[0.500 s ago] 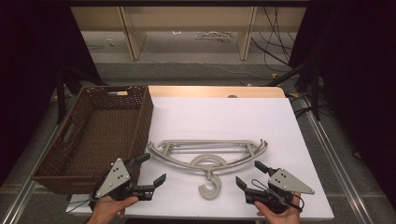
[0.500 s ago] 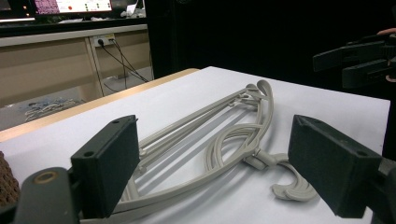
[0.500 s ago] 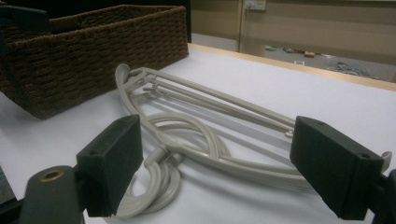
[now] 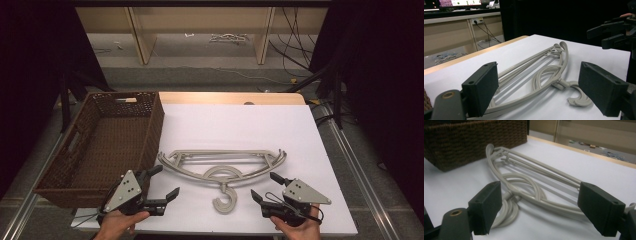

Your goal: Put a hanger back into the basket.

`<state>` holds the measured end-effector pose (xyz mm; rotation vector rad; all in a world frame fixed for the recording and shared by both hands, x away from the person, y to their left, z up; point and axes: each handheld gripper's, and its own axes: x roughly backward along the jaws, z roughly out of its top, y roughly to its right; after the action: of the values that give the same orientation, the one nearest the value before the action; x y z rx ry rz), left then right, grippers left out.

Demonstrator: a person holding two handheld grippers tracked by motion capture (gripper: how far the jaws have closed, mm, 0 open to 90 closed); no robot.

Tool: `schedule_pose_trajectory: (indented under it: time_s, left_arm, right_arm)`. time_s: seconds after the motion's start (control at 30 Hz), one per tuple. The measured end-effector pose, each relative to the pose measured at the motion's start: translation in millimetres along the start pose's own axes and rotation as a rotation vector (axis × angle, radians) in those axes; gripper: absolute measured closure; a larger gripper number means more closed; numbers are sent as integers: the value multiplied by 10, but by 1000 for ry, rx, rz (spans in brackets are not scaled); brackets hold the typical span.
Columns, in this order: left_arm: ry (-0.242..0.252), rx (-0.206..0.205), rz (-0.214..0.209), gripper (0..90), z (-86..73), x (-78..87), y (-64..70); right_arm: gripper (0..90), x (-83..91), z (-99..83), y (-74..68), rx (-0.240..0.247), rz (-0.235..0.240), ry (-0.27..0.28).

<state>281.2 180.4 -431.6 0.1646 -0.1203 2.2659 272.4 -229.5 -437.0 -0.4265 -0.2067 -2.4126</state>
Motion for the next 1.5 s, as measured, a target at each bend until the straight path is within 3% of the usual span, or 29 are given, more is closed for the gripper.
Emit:
schedule_pose_trajectory:
  time_s: [0.3, 0.33, 0.43, 0.47, 0.57, 0.9, 0.93, 0.97, 1.37, 1.5]
  left_arm:
    - [-9, -10, -5, 162, -4, -18, 12]
    - [-11, -10, -5, 163, -6, -19, 16]
    - [-13, -12, -10, 164, -6, -25, 22]
    - [-16, -11, -12, 164, -7, -26, 25]
    - [-19, -8, -16, 164, -7, -29, 25]
    - [-42, -19, -39, 165, -20, -53, 53]
    - [-43, -17, -39, 165, -21, -54, 55]
    - [-44, -17, -40, 166, -21, -55, 57]
    - [-57, -16, -54, 167, -26, -71, 60]
    - [-60, -13, -58, 168, -25, -92, 68]
  right_arm:
    - [251, -132, 12, 77, 95, 27, -82]
    - [262, -193, 10, 102, 116, 56, -114]
    - [269, -262, 15, 127, 150, 67, -150]
    - [289, -336, 20, 137, 198, 76, -186]
    - [299, -444, 28, 142, 270, 72, -239]
    - [352, -702, 29, 214, 408, 87, -351]
    - [352, -729, 28, 210, 428, 88, -371]
    - [377, -770, 30, 205, 480, 98, -401]
    - [513, -911, 41, 230, 578, 98, -462]
    - [603, -979, 13, 235, 641, 146, -474]
